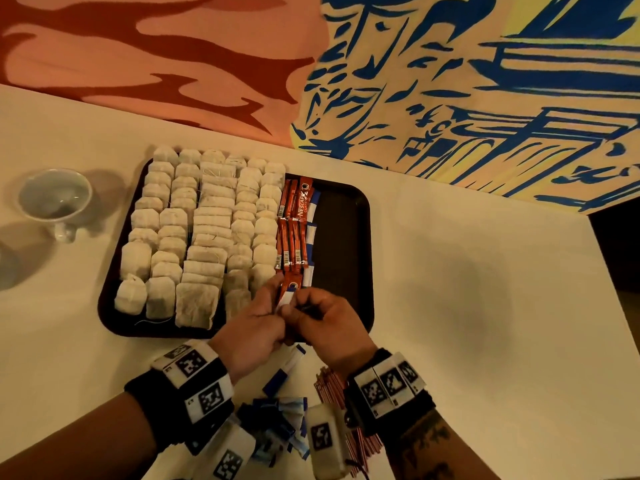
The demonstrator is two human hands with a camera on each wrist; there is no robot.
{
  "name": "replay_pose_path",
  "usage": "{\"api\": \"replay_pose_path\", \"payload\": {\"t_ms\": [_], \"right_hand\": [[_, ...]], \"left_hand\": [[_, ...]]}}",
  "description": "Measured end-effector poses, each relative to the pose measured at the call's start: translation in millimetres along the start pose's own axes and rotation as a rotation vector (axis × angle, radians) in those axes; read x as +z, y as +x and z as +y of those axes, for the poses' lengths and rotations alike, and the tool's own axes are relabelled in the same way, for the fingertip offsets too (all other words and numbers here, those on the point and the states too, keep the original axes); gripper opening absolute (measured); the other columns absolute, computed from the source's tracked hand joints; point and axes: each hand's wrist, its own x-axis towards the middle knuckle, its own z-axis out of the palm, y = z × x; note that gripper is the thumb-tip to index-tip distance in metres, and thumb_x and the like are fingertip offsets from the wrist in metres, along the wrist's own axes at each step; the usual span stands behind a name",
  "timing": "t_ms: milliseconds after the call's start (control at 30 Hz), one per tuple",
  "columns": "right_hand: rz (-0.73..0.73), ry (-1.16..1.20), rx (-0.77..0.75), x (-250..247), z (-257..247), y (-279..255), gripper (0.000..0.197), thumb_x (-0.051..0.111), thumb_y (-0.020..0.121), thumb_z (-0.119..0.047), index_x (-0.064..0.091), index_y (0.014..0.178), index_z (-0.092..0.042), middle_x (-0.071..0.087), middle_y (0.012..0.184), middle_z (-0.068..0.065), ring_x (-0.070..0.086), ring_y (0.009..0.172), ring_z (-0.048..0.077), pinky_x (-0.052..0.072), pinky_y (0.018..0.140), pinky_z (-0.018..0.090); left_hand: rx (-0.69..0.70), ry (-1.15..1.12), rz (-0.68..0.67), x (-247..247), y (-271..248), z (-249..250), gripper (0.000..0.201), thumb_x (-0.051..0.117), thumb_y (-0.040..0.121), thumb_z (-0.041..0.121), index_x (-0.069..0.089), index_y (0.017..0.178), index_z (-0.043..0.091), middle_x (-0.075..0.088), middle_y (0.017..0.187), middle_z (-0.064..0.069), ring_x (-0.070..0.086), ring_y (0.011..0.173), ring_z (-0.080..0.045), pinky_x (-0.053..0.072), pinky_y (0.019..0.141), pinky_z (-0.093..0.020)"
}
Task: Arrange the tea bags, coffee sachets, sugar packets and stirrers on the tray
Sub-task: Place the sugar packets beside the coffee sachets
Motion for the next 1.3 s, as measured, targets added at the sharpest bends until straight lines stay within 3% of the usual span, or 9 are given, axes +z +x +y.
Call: {"api": "replay_pose_path", "payload": {"t_ms": [67, 200, 267, 367, 533, 700, 1000, 1167, 1300], "right_hand": [[0.002, -0.013, -0.001, -5.4, -4.4, -3.8, 0.009, 0.068, 0.093, -0.011, 0.065, 0.084, -0.01, 0.067, 0.073, 0.009, 0.065, 0.063, 0.015, 0.055, 0.061, 0.027], [0.155, -0.061, 0.046, -29.6, -18.7, 18.4, 0.01, 0.07, 0.092, -0.021, 0.068, 0.083, -0.016, 0.075, 0.082, 0.005, 0.068, 0.075, 0.017, 0.058, 0.074, 0.04], [0.273, -0.195, 0.043, -46.7, -23.0, 47.1, 0.014, 0.069, 0.092, -0.03, 0.068, 0.082, -0.021, 0.074, 0.075, 0.001, 0.068, 0.069, 0.016, 0.057, 0.07, 0.04], [0.38, -0.332, 0.087, -69.5, -30.5, 101.0, 0.017, 0.067, 0.092, -0.036, 0.065, 0.081, -0.024, 0.073, 0.072, 0.001, 0.07, 0.067, 0.017, 0.061, 0.074, 0.045], [0.383, -0.581, 0.209, -89.4, -27.6, 190.7, 0.021, 0.065, 0.088, -0.042, 0.058, 0.074, -0.027, 0.074, 0.102, 0.01, 0.071, 0.095, 0.032, 0.059, 0.087, 0.048], [0.349, -0.719, 0.242, -88.8, -32.9, 227.2, 0.035, 0.064, 0.091, -0.039, 0.071, 0.107, -0.01, 0.072, 0.108, 0.014, 0.068, 0.103, 0.035, 0.057, 0.091, 0.048], [0.356, -0.728, 0.273, -89.7, -32.7, 236.0, 0.036, 0.07, 0.083, -0.048, 0.077, 0.095, -0.015, 0.076, 0.099, 0.009, 0.072, 0.093, 0.032, 0.06, 0.086, 0.044], [0.391, -0.704, 0.246, -90.6, -34.2, 225.7, 0.041, 0.07, 0.084, -0.05, 0.073, 0.078, -0.01, 0.075, 0.084, 0.012, 0.072, 0.084, 0.034, 0.06, 0.083, 0.047], [0.438, -0.709, 0.212, -91.2, -37.6, 196.6, 0.046, 0.06, 0.085, -0.056, 0.073, 0.083, -0.011, 0.075, 0.089, 0.012, 0.072, 0.087, 0.035, 0.058, 0.086, 0.046]], "left_hand": [[0.008, 0.051, -0.023, 1.7, -0.7, -3.6, 0.071, 0.044, 0.093, -0.003, 0.03, 0.143, 0.044, 0.058, 0.061, 0.006, 0.051, 0.053, -0.008, 0.04, 0.048, -0.023], [0.058, 0.124, 0.085, -2.9, -2.9, -5.9, 0.057, 0.051, 0.097, 0.009, 0.034, 0.132, 0.051, 0.068, 0.097, 0.013, 0.063, 0.084, -0.003, 0.046, 0.071, -0.021], [0.059, 0.116, 0.163, -15.2, -3.4, -8.5, 0.046, 0.051, 0.098, 0.008, 0.043, 0.129, 0.041, 0.069, 0.104, 0.007, 0.063, 0.082, -0.006, 0.046, 0.07, -0.019], [0.065, 0.061, 0.26, -40.7, -7.3, -11.5, 0.031, 0.047, 0.1, 0.006, 0.062, 0.115, 0.027, 0.073, 0.092, -0.001, 0.058, 0.067, -0.011, 0.044, 0.063, -0.024], [0.048, 0.091, 0.327, -58.1, -11.5, -18.9, 0.024, 0.049, 0.1, 0.009, 0.065, 0.105, 0.025, 0.073, 0.08, 0.005, 0.058, 0.058, -0.001, 0.043, 0.056, -0.019], [0.004, 0.163, 0.288, -54.6, -15.2, -28.9, 0.021, 0.053, 0.1, 0.014, 0.066, 0.099, 0.03, 0.072, 0.079, 0.004, 0.059, 0.059, -0.004, 0.047, 0.055, -0.016], [-0.027, 0.222, 0.24, -55.7, -18.1, -36.4, 0.021, 0.05, 0.101, 0.016, 0.064, 0.101, 0.032, 0.071, 0.084, 0.017, 0.06, 0.062, 0.001, 0.048, 0.062, -0.02], [0.007, 0.338, 0.226, -56.9, -26.4, -39.7, 0.023, 0.053, 0.099, 0.017, 0.063, 0.1, 0.037, 0.071, 0.086, 0.013, 0.062, 0.066, -0.01, 0.055, 0.068, -0.032], [0.063, 0.609, 0.114, -53.0, -40.1, -54.6, 0.024, 0.057, 0.097, 0.025, 0.051, 0.102, 0.048, 0.062, 0.093, 0.02, 0.06, 0.081, -0.001, 0.05, 0.067, -0.015]]}}
